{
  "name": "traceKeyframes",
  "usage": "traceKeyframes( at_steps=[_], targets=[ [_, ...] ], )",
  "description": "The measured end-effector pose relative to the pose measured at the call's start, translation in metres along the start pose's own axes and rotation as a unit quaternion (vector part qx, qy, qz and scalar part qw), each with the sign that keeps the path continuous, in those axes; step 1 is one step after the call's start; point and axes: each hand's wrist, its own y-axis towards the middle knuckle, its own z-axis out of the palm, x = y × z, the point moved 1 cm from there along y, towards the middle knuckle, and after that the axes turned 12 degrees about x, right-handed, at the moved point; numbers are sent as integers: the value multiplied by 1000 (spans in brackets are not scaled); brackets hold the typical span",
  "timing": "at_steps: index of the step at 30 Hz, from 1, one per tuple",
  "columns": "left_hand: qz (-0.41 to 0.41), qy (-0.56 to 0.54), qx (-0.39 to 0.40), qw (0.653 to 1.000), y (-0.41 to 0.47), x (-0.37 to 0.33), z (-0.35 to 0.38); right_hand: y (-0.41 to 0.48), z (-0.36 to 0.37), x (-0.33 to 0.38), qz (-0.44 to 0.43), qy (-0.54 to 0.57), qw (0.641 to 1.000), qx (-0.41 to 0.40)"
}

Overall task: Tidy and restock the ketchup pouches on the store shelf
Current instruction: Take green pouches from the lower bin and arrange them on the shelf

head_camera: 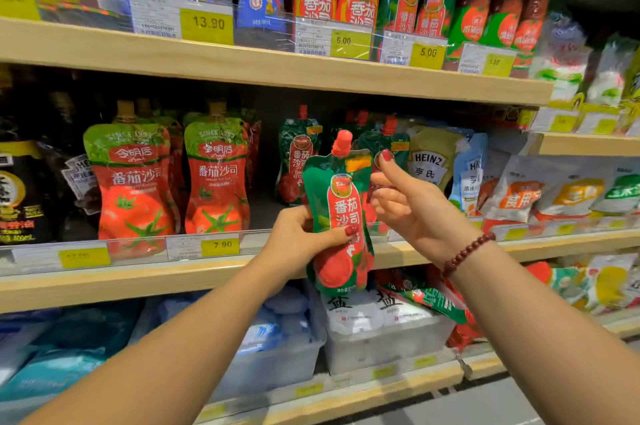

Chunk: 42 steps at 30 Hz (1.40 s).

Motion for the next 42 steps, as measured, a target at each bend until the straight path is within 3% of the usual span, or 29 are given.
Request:
traceKeyframes(
  at_steps=[4,7,11,15,19,22,26,32,37,40,42],
  targets=[
    [-47,4,65,997,8,-21,-18,1,-4,-13,-13,-151,986,73],
    [-79,30,120,989,11,-28,-23,4,2,-17,-19,-138,984,115],
    [-90,23,136,986,15,-29,-26,13,6,-11,-31,-145,981,123],
    [-61,24,94,993,15,-23,-30,22,18,1,-84,-214,966,117],
    [-12,167,-3,986,9,-9,-45,34,28,13,-172,-238,950,102],
    [-42,335,-28,941,0,6,-56,48,28,16,-230,-229,945,50],
    [-63,527,-108,841,-4,21,-53,67,30,1,-258,-239,936,15],
    [-30,565,-160,809,-5,34,-48,89,26,-39,-205,-309,929,-15],
    [-25,571,-159,805,-4,38,-49,97,22,-47,-160,-285,944,42],
    [-41,560,-156,812,-4,34,-48,100,21,-50,-153,-316,936,26],
    [-67,516,-156,839,-3,28,-49,98,20,-56,-150,-340,928,17]
  ],
)
